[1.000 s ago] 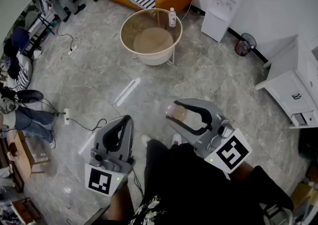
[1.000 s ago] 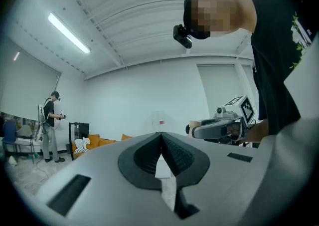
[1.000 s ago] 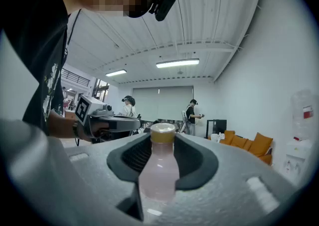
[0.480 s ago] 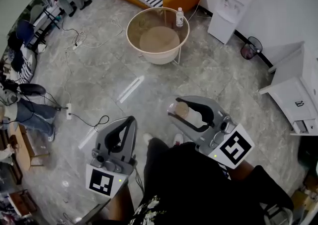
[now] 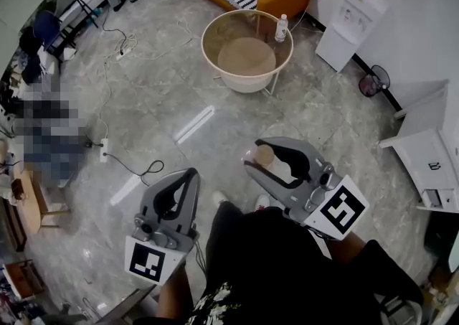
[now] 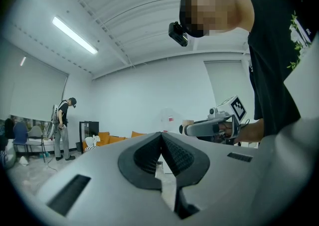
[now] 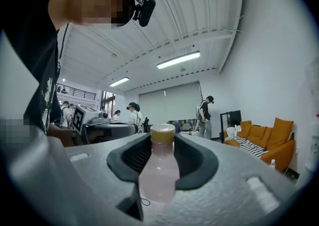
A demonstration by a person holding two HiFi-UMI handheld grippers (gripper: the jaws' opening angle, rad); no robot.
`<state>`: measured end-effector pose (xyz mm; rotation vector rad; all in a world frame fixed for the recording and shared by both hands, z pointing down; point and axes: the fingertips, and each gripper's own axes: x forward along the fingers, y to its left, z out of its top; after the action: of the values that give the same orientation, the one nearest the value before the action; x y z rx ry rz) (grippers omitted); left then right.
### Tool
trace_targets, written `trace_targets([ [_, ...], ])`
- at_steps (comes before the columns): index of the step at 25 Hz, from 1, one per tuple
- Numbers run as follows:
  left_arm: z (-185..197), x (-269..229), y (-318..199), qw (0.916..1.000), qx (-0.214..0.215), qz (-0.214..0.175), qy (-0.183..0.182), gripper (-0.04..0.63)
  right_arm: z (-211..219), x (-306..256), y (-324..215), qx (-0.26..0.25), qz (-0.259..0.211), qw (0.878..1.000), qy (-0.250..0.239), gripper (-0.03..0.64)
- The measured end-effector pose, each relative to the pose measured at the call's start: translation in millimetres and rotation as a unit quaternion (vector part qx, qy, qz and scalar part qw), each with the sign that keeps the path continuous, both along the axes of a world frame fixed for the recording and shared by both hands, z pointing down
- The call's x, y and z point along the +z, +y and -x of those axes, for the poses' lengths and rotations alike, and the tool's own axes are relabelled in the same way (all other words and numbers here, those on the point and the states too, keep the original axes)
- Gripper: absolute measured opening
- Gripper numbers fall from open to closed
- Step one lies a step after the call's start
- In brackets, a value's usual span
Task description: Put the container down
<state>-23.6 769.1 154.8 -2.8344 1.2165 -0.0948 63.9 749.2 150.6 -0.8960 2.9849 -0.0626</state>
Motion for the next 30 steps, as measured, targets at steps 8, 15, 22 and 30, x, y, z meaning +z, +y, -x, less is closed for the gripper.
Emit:
trace_targets([
  [8,70.5,-2.0,-16.1,0.9998,-0.012,0.01,0.013,0.014,64.6,-15.4,-16.0,-0.007,-0.013,1.0,0.017,0.133],
  [15,135.2,4.7,-16.3,0.9995,-0.008,0.027,0.015,0.012,118.8,-22.0,-29.8,0.006,-0.014,1.0,0.016,0.133],
  [22,213.4,37.6,-10.1,0.9953,-0.018,0.094,-0.018,0.014,183.4,-21.9,-27.9,0.016,-0.043,0.999,0.013,0.133],
  [30,256.6,58.6,-7.5,0.993,-0.016,0.115,-0.023,0.014,218.5,-5.1,-20.3,0.035,-0.024,0.999,0.034,0.133],
])
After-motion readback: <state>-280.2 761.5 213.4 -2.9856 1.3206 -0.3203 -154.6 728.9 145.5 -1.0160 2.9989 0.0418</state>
